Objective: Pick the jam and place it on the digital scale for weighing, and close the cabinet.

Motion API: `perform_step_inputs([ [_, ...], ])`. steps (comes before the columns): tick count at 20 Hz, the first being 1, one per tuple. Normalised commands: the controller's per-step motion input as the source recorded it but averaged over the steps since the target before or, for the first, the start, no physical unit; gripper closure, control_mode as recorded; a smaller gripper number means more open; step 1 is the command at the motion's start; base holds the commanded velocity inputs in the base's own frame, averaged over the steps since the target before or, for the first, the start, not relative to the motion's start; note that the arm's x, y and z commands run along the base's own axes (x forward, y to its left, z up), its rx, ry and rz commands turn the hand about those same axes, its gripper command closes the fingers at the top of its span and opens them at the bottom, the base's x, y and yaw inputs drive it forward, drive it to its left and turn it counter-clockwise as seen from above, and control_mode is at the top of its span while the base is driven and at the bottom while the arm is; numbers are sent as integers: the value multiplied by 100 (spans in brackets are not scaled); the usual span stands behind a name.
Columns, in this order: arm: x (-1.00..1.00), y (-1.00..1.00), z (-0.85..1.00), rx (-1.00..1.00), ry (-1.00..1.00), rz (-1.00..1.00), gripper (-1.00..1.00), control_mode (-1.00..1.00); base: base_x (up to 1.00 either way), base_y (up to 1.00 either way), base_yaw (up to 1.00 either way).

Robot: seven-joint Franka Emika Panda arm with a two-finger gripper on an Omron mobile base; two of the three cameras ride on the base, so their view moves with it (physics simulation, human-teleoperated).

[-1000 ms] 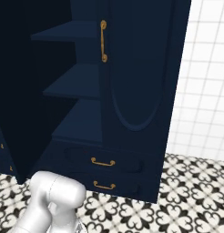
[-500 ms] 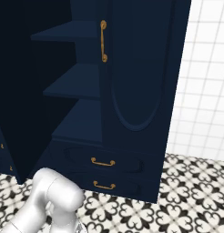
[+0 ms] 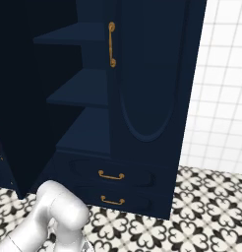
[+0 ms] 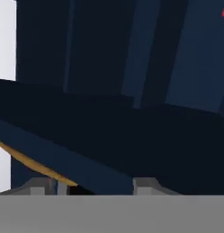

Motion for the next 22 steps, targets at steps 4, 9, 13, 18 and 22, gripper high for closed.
perform_step_inputs([
  [4,-90,100,-41,0,-2,-12,-100,-100,0,0,0],
  [9,-100,100,-13,6,-6,-5,-100,-100,0,0,0],
  [13,-39,100,-36,5,6,-2,-100,-100,0,0,0],
  [18,34,100,-50,3,32,-6,-100,-100,0,0,0],
  [22,56,90,-39,7,40,-4,-100,-100,0,0,0],
])
